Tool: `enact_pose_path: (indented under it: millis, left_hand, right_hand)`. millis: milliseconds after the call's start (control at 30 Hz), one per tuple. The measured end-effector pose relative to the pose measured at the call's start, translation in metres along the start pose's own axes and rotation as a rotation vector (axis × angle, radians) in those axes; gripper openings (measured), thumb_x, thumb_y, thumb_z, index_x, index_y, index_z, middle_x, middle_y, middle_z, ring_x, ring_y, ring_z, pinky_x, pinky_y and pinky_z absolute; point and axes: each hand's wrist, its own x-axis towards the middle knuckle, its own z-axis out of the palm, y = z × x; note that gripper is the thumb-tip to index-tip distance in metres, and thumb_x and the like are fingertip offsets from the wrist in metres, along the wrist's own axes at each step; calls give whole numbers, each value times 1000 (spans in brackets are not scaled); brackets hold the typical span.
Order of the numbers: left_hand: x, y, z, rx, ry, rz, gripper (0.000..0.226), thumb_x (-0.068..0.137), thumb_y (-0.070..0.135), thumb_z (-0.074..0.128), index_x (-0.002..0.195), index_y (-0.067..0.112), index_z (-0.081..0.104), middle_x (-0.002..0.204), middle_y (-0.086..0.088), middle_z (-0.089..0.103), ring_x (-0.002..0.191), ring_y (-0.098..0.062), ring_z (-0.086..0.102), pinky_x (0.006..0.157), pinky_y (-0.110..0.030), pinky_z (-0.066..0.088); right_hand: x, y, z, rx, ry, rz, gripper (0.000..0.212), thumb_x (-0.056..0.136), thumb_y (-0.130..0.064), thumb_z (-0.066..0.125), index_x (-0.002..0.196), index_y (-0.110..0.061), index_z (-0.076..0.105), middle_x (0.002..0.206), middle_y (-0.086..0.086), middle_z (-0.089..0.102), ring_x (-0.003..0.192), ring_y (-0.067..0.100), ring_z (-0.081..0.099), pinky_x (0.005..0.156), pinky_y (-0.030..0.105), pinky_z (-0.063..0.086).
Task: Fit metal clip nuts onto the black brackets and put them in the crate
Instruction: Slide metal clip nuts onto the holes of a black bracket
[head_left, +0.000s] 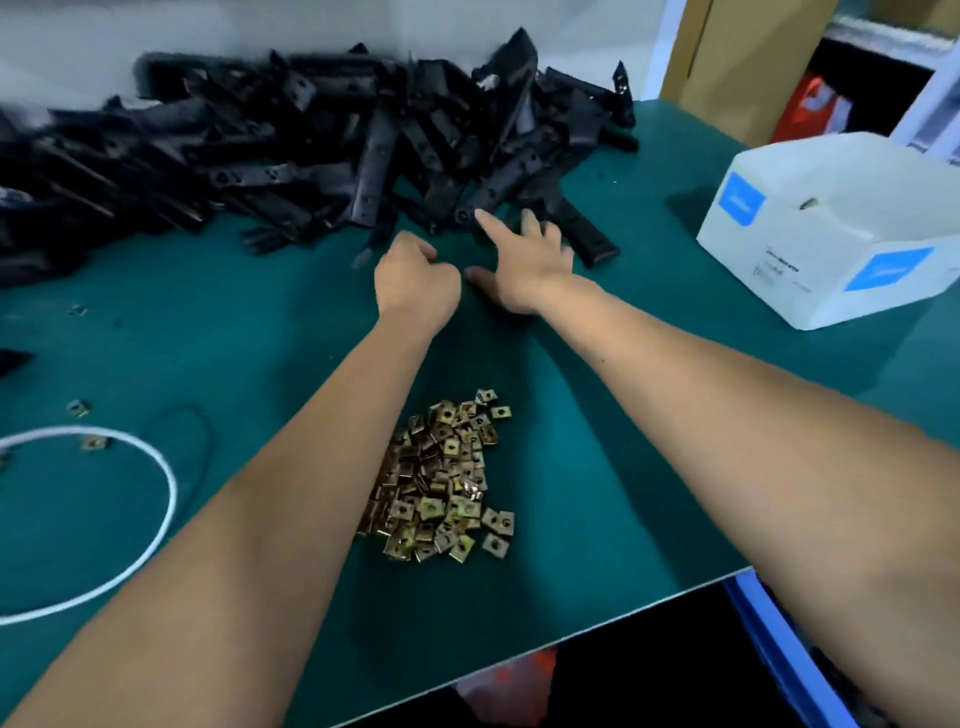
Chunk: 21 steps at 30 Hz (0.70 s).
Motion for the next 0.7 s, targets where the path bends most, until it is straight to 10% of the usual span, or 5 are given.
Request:
enact_pose_path:
  millis: [133,300,433,600,700]
  left_hand:
    - [10,-7,-2,-285,12,-109,22,91,9,53,113,9,57,103,-4,60,97,-29,67,86,-41,60]
    - [13,-7,-15,-790,26,-310,7,98,20,53,95,13,54,112,-20,64,90,-32,74,68,-45,65]
    - [12,-13,-31,-918,-61,-383,33,102,28,57,129,11,47,117,-21,63,89,-35,75,65,-42,64]
    - [-10,-34,-64,-1020,-336,-324,55,100,49,59,130,3,57,108,-18,76,96,-29,76,70,-36,62]
    - [-21,-53,-79,-866,-367,-181,26,97,22,68,118,7,64,104,-10,77,94,-21,75,76,-31,61]
  right_hand:
    - [5,-10,3,92,112,-44,32,95,-51,67,123,-37,62,145,6,42,137,32,36,114,47,33]
    - [-8,-11,13,371,214,-184,19,87,-27,80,83,-24,62,94,-3,65,98,23,62,90,38,51]
    - [-19,-6,19,677,365,-283,25,82,-15,79,72,-19,57,75,-7,59,75,12,56,71,29,45]
    - [-40,-8,24,1068,137,-414,20,85,-8,73,91,-20,58,91,6,72,87,13,63,86,34,51]
    - [-52,-13,28,979,71,-501,28,88,-16,74,112,-21,60,99,-3,78,97,11,69,92,33,52]
